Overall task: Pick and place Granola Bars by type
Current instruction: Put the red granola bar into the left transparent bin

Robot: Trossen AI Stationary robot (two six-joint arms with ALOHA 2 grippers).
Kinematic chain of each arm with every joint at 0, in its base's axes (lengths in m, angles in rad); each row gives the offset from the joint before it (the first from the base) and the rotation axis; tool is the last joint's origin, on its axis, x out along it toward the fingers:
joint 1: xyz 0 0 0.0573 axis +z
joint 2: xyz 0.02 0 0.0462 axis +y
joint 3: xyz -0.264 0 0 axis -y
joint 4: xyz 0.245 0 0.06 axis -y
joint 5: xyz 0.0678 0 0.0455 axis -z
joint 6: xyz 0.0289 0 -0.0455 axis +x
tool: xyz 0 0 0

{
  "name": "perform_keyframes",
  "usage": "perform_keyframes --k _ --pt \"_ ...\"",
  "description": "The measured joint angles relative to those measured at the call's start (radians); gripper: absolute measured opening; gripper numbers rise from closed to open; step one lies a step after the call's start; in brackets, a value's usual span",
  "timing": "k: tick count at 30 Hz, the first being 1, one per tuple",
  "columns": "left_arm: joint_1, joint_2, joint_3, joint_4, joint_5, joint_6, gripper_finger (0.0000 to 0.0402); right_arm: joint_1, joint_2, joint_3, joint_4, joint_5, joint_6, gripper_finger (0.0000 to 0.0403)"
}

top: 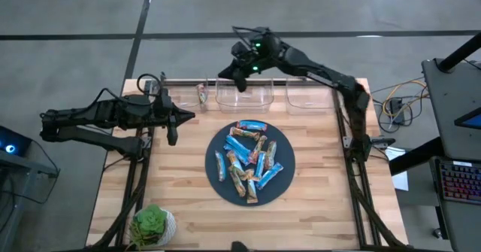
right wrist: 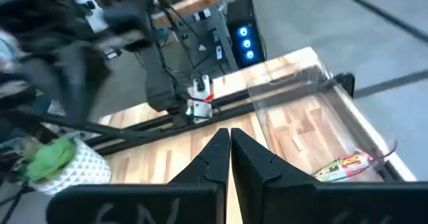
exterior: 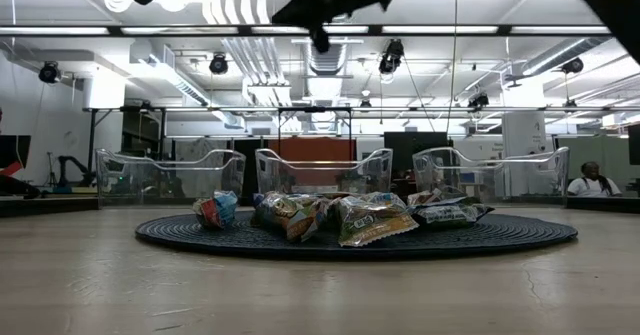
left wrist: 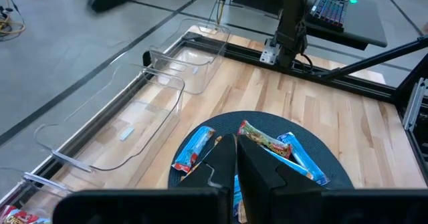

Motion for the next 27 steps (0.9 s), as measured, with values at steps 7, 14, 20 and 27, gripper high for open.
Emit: perform_keyframes --k 7,14,20,27 --pt "0.000 0.000 0.000 0.000 0.000 0.001 0.0000 0.011 -0.265 -0.240 0.010 0.049 -0.056 0.0008" --pt "0.000 0.004 0.000 0.022 0.000 0.021 0.0000 0.010 -0.576 -0.579 0.144 0.131 -0.037 0.0009" --pt "0.000 0.019 0.000 0.090 0.000 0.069 0.0000 0.010 -0.793 -0.818 0.281 0.177 0.062 0.0009" --pt "0.000 0.058 0.000 0.179 0.000 0.108 0.0000 0.034 -0.936 -0.959 0.288 0.178 0.090 0.0009"
